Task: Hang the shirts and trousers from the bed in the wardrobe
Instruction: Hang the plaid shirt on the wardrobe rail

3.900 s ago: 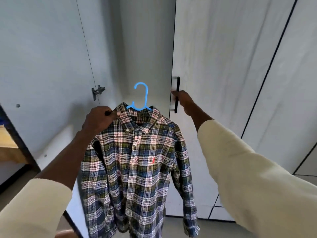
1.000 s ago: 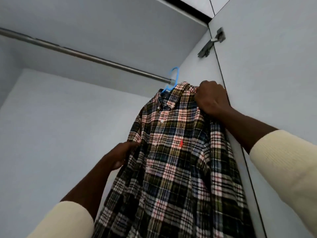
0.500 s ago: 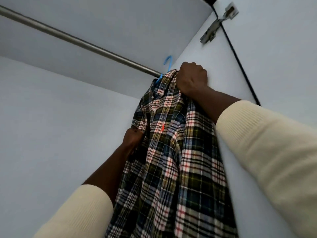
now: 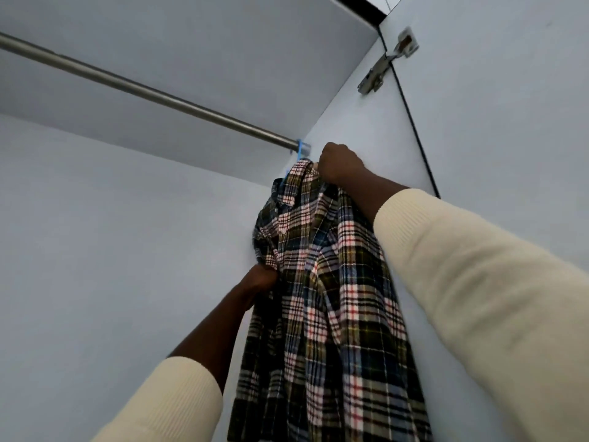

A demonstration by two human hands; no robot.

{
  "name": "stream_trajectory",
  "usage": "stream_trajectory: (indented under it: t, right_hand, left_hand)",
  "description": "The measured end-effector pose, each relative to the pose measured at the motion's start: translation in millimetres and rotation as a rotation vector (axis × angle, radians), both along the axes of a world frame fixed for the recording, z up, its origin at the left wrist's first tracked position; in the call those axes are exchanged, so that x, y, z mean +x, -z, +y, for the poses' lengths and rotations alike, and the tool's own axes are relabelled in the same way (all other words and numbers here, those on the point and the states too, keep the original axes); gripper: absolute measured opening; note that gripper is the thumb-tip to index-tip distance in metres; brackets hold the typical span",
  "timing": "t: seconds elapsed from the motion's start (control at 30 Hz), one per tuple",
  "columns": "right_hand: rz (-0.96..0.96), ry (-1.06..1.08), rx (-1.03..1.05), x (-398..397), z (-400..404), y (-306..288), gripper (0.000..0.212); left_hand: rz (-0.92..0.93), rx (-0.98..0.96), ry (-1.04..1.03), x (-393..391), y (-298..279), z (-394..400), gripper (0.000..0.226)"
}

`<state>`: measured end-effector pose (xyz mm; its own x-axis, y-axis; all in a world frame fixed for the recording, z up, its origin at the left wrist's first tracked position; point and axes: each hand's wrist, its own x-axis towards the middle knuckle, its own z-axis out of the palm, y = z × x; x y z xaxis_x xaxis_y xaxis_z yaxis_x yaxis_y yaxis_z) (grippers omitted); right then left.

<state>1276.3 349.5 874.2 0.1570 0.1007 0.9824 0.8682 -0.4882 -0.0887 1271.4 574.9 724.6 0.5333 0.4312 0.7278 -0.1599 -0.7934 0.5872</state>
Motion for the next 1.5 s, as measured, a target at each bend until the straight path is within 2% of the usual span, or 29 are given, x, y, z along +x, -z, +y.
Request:
stream_trajectory:
  t: [0.07,0.13,0.3,0.37,0.43,0.47,0.57,0.73,0.87,1.03,1.1,1.17,1.27,1.4,1.5]
  right_hand:
    - [0.029,-0.027,0.026,-3,-2,5,0.027]
    - [0.070,-0.061,0.033,-5,-6,7,0.028]
    - [0.203,-0.220,0.142,-15,-15,37,0.039]
    - [0.291,-0.320,0.225,-21,-18,63,0.050]
    - [0.365,-0.376,0.271,-28,-19,95,0.058]
    - [0.398,-0.397,0.281,-32,-20,112,0.061]
    - [0.487,-0.423,0.279,-48,-28,159,0.068]
    - [0.585,-0.327,0.280,-74,-49,226,0.077]
    - [0.585,-0.248,0.276,-93,-67,300,0.087]
    - [0.491,-0.099,0.319,-126,-91,408,0.084]
    - [0.471,-0.124,0.316,-144,-102,455,0.081]
    - [0.424,-0.125,0.265,-164,-111,512,0.073]
    - [0.461,-0.199,0.065,-198,-135,608,0.065]
    - [0.665,-0.340,-0.330,-247,-208,729,0.045]
    - [0.806,-0.408,-0.639,-280,-279,798,0.036]
  left_hand:
    - [0.159,0.141,-0.004,-8,6,-8,0.023]
    - [0.241,0.233,-0.059,-22,12,-14,0.030]
    - [0.136,0.433,-0.125,-57,25,-39,0.045]
    - [0.089,0.425,-0.169,-67,30,-47,0.068]
    - [0.102,0.410,-0.237,-73,36,-49,0.094]
    - [0.128,0.423,-0.270,-77,41,-52,0.100]
    - [0.175,0.456,-0.353,-97,61,-78,0.088]
    - [0.109,0.492,-0.383,-132,112,-116,0.075]
    - [0.014,0.451,-0.372,-169,181,-153,0.071]
    - [0.068,0.324,-0.421,-215,278,-189,0.060]
    - [0.115,0.302,-0.460,-232,319,-206,0.057]
    - [0.188,0.282,-0.510,-250,365,-227,0.058]
    - [0.332,0.220,-0.565,-283,447,-267,0.057]
    - [0.569,0.094,-0.598,-335,561,-353,0.059]
    - [0.712,0.006,-0.621,-375,634,-433,0.058]
